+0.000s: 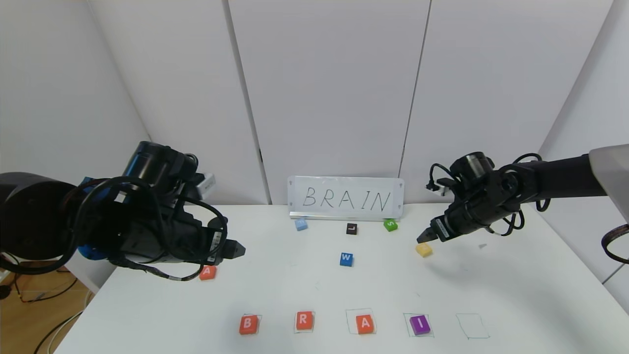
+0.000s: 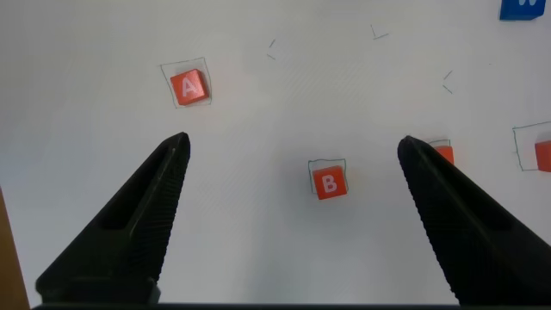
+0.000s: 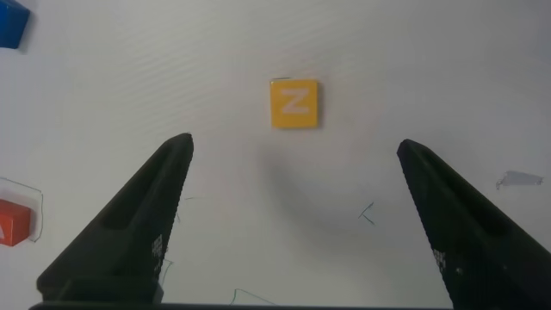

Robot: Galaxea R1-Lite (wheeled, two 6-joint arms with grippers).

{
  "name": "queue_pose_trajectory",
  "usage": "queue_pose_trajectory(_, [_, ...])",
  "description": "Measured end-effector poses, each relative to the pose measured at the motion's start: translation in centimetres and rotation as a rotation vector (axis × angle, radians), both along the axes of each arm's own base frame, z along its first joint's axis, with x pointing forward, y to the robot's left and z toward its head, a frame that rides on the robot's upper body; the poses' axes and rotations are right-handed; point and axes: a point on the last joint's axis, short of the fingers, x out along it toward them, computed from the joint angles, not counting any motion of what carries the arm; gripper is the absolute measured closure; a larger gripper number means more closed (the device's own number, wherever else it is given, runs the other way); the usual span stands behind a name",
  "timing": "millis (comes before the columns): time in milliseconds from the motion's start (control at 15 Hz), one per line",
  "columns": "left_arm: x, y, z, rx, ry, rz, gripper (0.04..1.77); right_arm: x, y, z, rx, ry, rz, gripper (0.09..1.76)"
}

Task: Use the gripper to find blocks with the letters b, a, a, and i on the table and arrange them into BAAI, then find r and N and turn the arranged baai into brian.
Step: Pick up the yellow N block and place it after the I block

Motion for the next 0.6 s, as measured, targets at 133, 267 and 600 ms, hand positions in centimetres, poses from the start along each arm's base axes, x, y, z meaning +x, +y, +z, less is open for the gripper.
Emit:
queue_pose_trajectory(133, [0.2,0.0,-0.3,0.004,0.009,0.001,0.09,0.2,0.5,-0.6,-0.021,0.006,0.031,0.14])
queue_pose_trajectory(267, [0.4,-0.1,-0.5,0.007,0.015,0.001,0.09,0.6,1.6,-1.9,-0.046,0.020,0.077,0.14])
queue_pose_trajectory(600, [0.6,-0.2,-0.9,0.011,0.027,0.000,0.09,1.4,2.9,-3.8,-0.107,0.034,0.080,0.14])
